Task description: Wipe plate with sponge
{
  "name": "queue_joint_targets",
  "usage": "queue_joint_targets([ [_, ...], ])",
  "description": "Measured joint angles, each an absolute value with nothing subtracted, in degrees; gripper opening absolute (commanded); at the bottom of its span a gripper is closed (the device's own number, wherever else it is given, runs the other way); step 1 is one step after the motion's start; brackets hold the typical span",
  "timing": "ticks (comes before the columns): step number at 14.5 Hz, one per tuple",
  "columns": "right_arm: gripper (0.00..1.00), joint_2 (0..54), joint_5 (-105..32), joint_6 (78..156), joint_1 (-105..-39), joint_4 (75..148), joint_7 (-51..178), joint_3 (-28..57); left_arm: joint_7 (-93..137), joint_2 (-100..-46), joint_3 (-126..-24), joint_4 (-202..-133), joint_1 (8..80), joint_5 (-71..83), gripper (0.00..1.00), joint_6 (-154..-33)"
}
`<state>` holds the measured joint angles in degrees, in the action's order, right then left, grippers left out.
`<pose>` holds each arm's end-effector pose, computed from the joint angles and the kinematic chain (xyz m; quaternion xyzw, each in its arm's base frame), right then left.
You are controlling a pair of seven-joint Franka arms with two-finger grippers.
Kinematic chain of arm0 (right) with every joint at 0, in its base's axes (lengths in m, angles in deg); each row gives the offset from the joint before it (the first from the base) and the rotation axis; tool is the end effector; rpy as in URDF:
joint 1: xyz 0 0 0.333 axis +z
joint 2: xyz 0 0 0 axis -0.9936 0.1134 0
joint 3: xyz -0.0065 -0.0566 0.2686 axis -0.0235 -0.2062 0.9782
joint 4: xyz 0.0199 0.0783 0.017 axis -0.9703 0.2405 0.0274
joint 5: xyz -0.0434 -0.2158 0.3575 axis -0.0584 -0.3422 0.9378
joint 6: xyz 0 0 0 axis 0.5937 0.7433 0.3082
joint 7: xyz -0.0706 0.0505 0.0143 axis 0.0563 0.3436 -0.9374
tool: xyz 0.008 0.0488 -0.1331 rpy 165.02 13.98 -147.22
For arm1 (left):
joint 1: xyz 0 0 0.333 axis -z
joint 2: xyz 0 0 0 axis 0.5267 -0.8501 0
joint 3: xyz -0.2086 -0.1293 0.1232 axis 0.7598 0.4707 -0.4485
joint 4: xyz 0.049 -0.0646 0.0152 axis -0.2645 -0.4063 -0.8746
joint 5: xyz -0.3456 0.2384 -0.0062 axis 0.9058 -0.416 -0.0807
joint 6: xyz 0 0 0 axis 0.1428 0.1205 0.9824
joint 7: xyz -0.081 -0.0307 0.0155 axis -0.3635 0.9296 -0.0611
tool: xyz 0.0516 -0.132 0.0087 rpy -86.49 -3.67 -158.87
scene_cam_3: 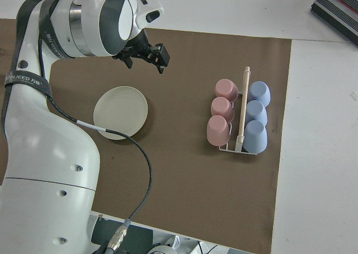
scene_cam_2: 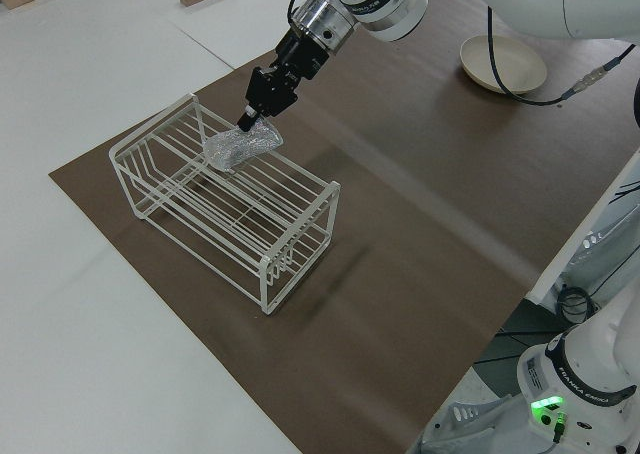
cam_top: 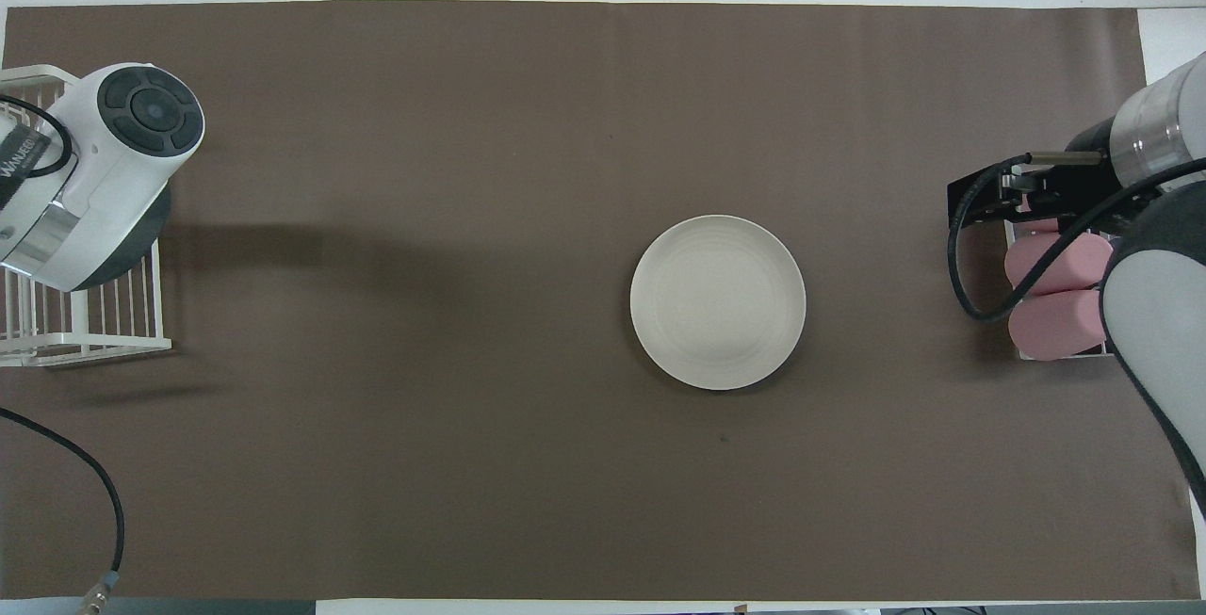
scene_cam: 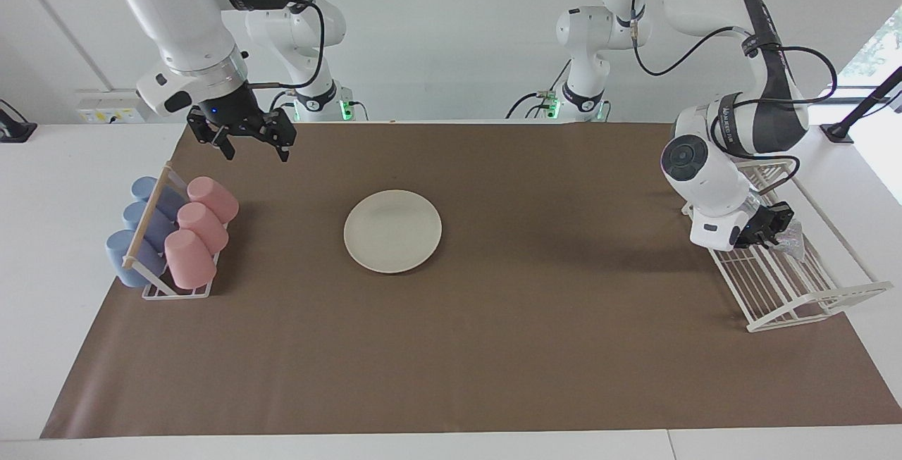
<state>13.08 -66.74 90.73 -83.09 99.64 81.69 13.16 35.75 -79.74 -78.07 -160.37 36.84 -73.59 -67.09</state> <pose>0.5835 0.0618 0.5273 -0.9993 0.0351 0.0134 0.0024 0.6525 0.0231 0.3332 -0.9081 0.0059 -0.0715 0.4125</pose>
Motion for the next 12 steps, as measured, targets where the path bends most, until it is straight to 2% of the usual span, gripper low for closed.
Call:
queue_joint_targets([
  [5,1.00,13.1,-66.7,90.7,-83.1,99.6,83.7,13.2,36.0,-79.7,-78.0,-158.7,38.2,-72.3,0.00,-64.6],
  [9,1.00,13.0,-66.7,90.7,-83.1,99.6,87.7,13.2,35.6,-78.8,-77.8,-149.4,41.4,-61.5,0.00,-53.6],
  [12,1.00,12.6,-66.7,90.9,-83.1,99.5,92.0,13.2,35.2,-78.3,-77.5,-140.6,43.6,-42.4,0.00,-45.0],
])
